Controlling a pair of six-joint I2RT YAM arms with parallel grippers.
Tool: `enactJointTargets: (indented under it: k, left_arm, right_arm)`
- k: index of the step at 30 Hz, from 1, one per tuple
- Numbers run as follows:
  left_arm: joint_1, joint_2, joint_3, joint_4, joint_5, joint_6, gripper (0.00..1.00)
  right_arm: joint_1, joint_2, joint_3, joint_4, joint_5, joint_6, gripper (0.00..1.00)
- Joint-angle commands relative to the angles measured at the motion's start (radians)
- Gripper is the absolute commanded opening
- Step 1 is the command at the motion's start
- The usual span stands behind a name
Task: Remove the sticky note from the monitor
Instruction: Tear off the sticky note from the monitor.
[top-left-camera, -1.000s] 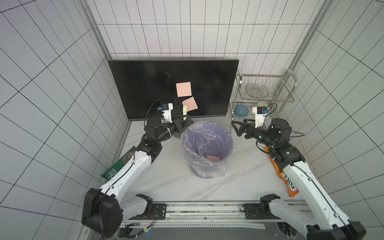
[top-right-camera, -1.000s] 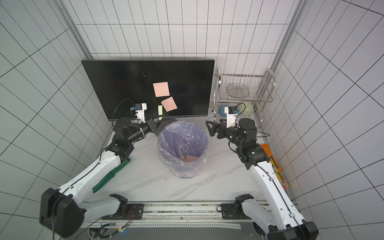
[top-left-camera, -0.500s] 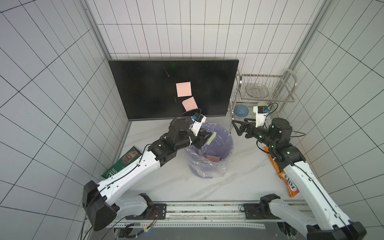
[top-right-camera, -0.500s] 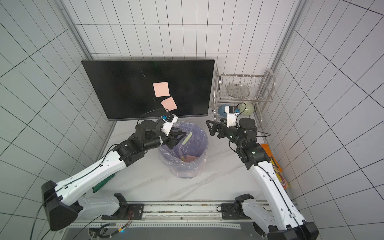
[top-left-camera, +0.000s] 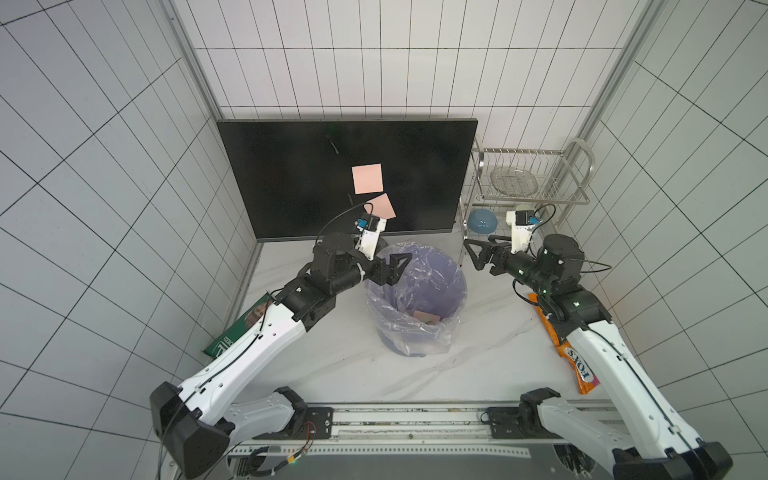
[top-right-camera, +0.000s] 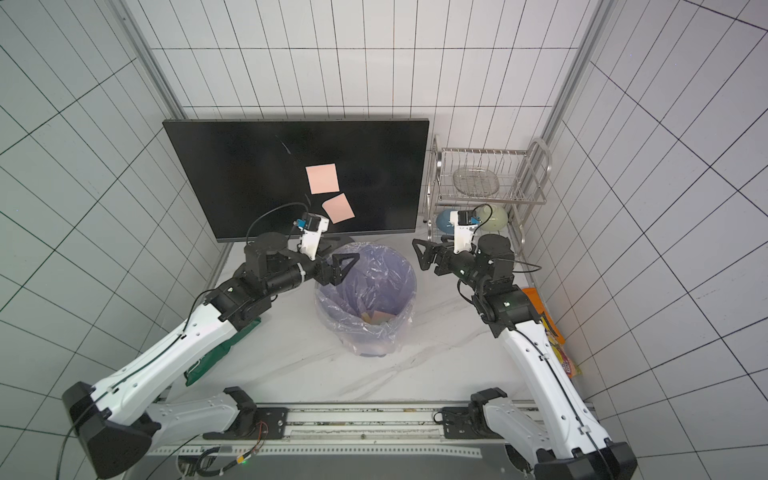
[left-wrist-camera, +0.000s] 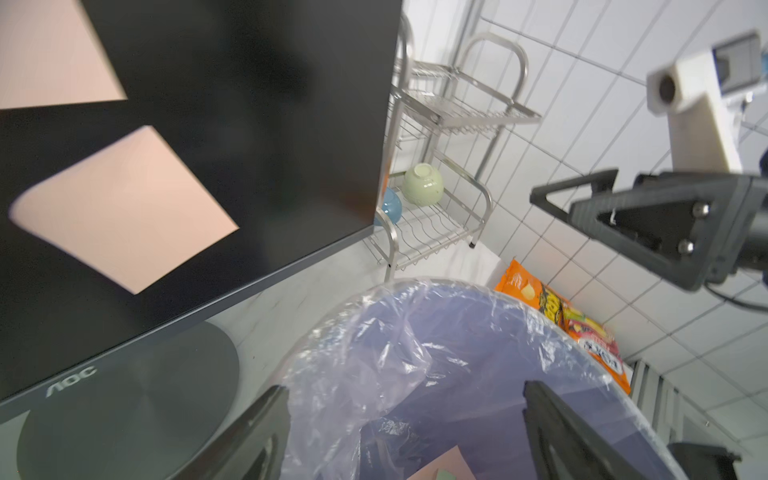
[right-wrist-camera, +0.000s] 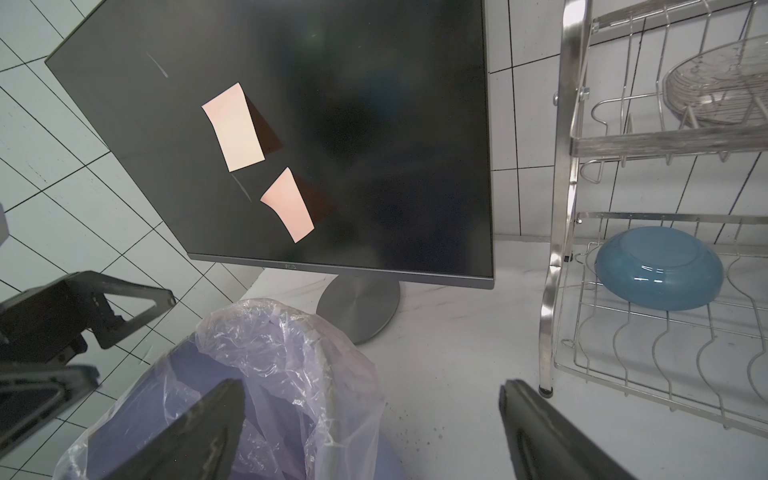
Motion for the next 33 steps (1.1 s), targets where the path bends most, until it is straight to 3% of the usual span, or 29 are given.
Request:
enactJointTargets:
  k: [1, 5, 10, 15, 21, 33]
  left_arm:
    - [0.105, -0.025, 0.010, 0.067, 0.098, -0.104, 0.93]
    - [0.261, -0.018, -0.021, 0.176, 0.215, -0.255, 0.95]
    - [0.392, 0.040, -0.087, 0.443, 0.333, -0.531, 0.96]
    - [0.403, 0.129, -0.103, 0.633, 0.346, -0.710, 0.96]
    - [0.402, 0.239, -0.076, 0.764, 0.361, -0.835, 0.95]
    - [0.384, 0.400, 0.014, 0.940, 0.333, -0.954, 0.91]
  right_arm:
    - [0.009, 0.011, 0.021, 0.034, -0.016, 0.008, 0.99]
    - [0.012, 0.022, 0.015, 0.056, -0.032, 0.025, 0.99]
    - [0.020, 0.026, 0.008, 0.076, -0.037, 0.039, 0.99]
    - [0.023, 0.021, -0.001, 0.080, -0.037, 0.045, 0.99]
    - [0.024, 0.015, -0.013, 0.091, -0.036, 0.052, 0.99]
    - [0.024, 0.013, -0.025, 0.101, -0.037, 0.055, 0.99]
